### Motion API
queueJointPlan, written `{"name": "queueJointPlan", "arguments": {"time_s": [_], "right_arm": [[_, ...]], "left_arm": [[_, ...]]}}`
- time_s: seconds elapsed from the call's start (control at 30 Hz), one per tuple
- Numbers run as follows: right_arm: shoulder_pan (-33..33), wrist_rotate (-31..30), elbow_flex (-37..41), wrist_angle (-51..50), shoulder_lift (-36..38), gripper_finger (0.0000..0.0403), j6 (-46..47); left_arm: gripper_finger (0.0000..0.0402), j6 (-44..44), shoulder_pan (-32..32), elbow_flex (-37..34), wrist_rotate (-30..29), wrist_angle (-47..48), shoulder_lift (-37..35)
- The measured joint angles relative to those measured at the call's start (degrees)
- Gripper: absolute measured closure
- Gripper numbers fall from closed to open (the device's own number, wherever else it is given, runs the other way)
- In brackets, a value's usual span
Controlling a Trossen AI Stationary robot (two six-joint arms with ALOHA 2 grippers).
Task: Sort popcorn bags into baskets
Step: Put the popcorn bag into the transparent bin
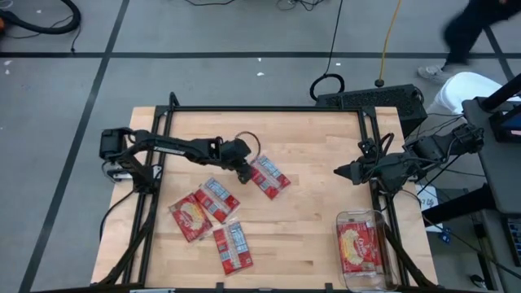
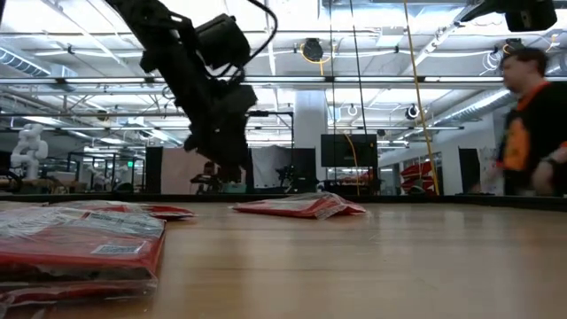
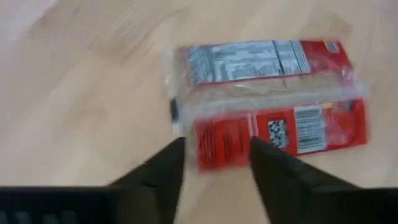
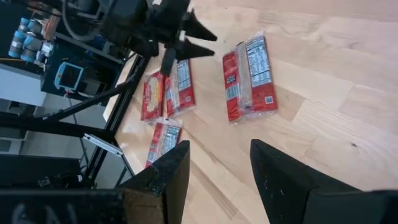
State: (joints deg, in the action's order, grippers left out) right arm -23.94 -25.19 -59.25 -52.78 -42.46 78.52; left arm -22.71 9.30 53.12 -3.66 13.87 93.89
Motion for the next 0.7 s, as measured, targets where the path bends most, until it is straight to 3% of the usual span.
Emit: {"name": "queueJointPlan", "arguments": {"time_s": [0.17,0.3,0.43,0.63,0.7], "right_arm": [[0.0,0.13,0.0,-0.21,0.0,0.0243,0.17],[0.0,1.66,0.0,0.06,-0.2,0.0243,0.25],[0.0,1.76,-0.01,0.24,-0.44,0.0243,0.26],[0.02,1.42,0.01,-1.02,-0.87,0.0243,0.22],[0.52,1.41,0.01,-2.07,-1.15,0.0243,0.43]], "left_arm": [[0.011,12.42,-0.07,-0.06,-0.28,-5.39,5.88],[0.0108,11.91,0.91,0.06,0.94,-8.83,10.75],[0.0174,8.76,2.46,0.29,6.54,-12.22,14.62],[0.0369,7.59,2.47,0.17,7.0,-16.27,14.93],[0.0387,6.54,2.43,-0.06,6.74,-18.37,14.04]]}}
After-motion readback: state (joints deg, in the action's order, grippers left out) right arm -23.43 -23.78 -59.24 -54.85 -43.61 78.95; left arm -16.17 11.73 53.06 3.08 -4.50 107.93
